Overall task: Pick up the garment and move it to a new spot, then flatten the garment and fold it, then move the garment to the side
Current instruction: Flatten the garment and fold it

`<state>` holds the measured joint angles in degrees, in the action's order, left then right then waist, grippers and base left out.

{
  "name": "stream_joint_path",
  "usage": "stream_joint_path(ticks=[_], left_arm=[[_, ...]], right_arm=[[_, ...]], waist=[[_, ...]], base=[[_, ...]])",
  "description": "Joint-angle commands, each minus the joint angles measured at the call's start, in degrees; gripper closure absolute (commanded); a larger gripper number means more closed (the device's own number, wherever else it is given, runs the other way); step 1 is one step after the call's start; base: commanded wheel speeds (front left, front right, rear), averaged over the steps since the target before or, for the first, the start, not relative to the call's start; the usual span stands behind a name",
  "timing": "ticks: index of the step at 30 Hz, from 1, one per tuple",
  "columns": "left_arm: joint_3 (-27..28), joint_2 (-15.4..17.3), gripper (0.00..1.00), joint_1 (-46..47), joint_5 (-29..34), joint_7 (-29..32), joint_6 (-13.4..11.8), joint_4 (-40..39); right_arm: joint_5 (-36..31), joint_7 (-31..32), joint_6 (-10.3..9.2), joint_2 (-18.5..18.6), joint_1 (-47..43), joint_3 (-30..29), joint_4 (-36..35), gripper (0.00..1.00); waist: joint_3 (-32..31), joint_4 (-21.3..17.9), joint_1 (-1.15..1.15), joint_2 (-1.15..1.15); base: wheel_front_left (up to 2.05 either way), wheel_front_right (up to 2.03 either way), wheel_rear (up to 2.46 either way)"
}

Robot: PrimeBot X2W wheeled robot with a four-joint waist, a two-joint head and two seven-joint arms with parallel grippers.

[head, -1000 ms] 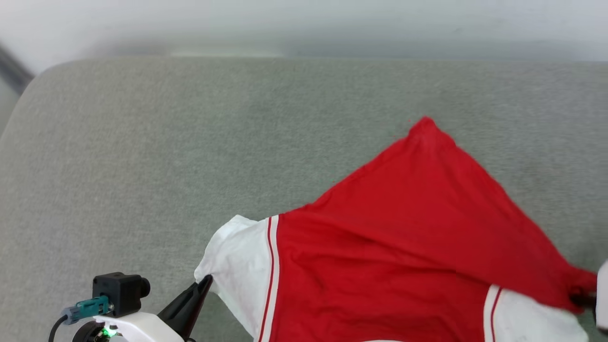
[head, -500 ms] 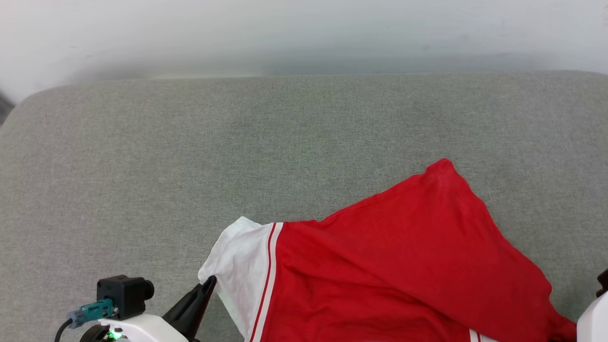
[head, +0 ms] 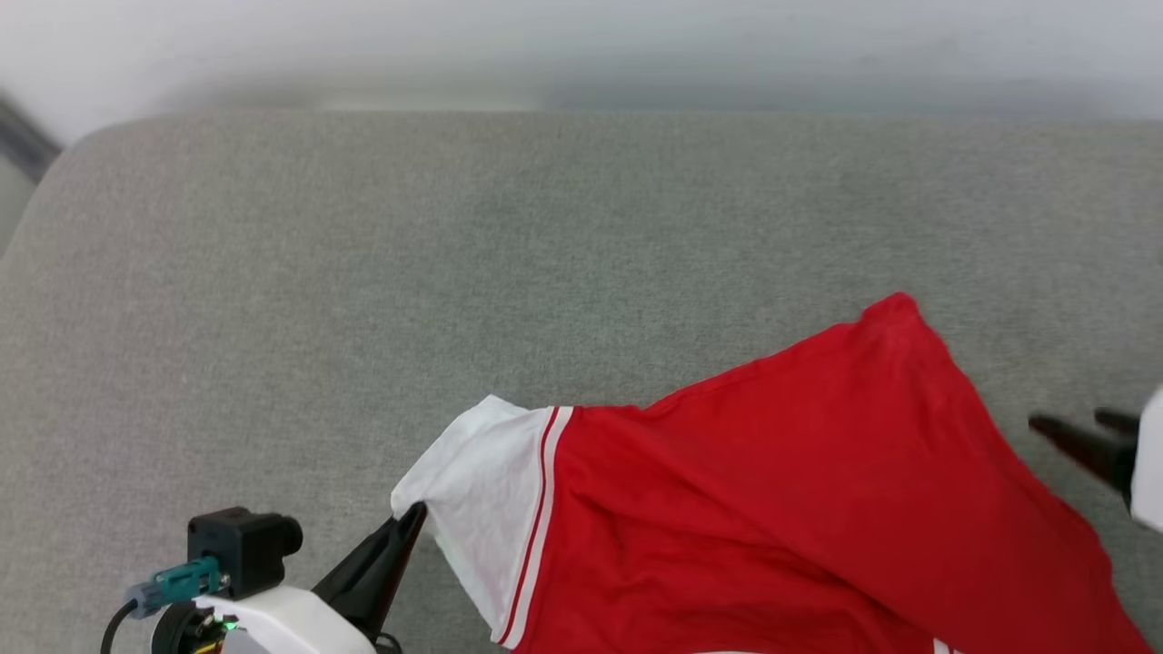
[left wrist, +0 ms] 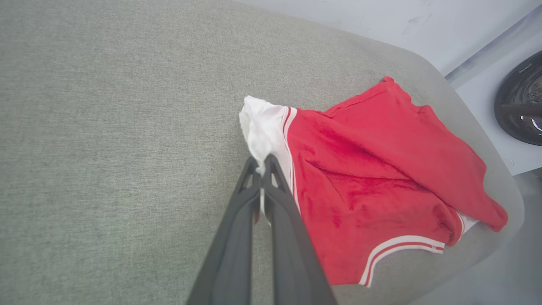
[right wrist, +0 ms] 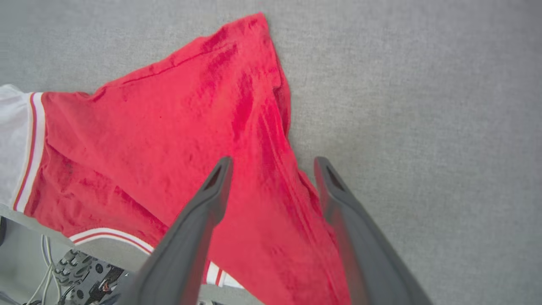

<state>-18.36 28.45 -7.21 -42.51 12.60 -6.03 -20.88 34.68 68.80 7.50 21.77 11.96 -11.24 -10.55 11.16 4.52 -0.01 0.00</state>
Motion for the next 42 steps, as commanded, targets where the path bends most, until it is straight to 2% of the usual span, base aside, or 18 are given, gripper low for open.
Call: stream_joint_path(ticks=[1, 7, 14, 21, 27, 28, 29, 30, 35, 42], left_arm=[[-0.4, -0.1, 1.00, 1.2, 0.6, 0.1, 0.3, -0.4], [-2.0, -0.9, 1.00, 4.1, 1.6, 0.5, 0.9, -1.7], [-4.0, -2.2, 1.00, 6.9, 2.6, 0.3, 1.8, -1.9], [-5.1, -3.3, 1.00, 8.2, 2.7, -0.3, 2.4, -1.0], [-5.4, -3.7, 1.00, 8.9, 2.5, -0.8, 2.7, -0.2], [-5.4, -3.7, 1.00, 8.9, 2.5, -0.9, 2.8, -0.1], [-5.4, -3.8, 1.00, 9.0, 2.5, -1.0, 2.8, 0.0], [-5.4, -3.8, 1.00, 9.1, 2.5, -1.1, 2.8, 0.1], [-5.0, -3.6, 1.00, 9.5, 2.4, -1.5, 2.9, 0.5], [-3.7, -2.8, 1.00, 9.2, 2.4, -2.7, 2.6, 0.0]], right_arm=[[-0.9, 0.1, -0.02, -0.6, 3.4, 1.0, 0.5, 0.00], [-6.0, 0.0, -0.02, -1.2, 12.5, 5.1, 5.6, 0.00], [-11.9, -1.6, -0.02, 0.7, 19.0, 7.1, 15.1, 0.00], [-14.1, -2.2, -0.02, 1.7, 20.0, 7.8, 21.0, 0.00], [-13.7, -0.2, -0.02, 2.5, 17.2, 10.1, 24.2, 0.00], [-13.4, 0.1, -0.02, 2.6, 16.8, 10.3, 24.4, 0.15], [-13.2, 0.2, -0.02, 2.7, 16.5, 10.3, 24.6, 0.62], [-13.0, 0.3, -0.02, 2.7, 16.4, 10.3, 24.6, 1.00], [-12.6, -1.5, -0.02, 3.4, 16.7, 10.0, 24.7, 1.00], [-10.6, -8.3, -0.02, 3.8, 19.9, 10.8, 24.2, 1.00]], waist=[[2.1, 1.7, 0.01, 0.00], [6.7, 5.7, 0.01, 0.00], [10.9, 10.6, 0.01, 0.00], [13.0, 13.5, 0.01, 0.00], [14.1, 14.9, 0.01, 0.00], [14.2, 15.0, 0.01, 0.00], [14.2, 15.1, 0.01, 0.00], [14.2, 15.1, 0.01, 0.00], [13.2, 14.6, 0.01, 0.00], [8.8, 11.8, 0.01, 0.00]], base=[[0.00, 0.00, 0.00], [0.00, 0.00, 0.00], [0.00, 0.00, 0.00], [0.00, 0.00, 0.00], [0.00, 0.00, 0.00], [0.00, 0.00, 0.00], [0.00, 0.00, 0.00], [0.00, 0.00, 0.00], [0.00, 0.00, 0.00], [0.00, 0.00, 0.00]])
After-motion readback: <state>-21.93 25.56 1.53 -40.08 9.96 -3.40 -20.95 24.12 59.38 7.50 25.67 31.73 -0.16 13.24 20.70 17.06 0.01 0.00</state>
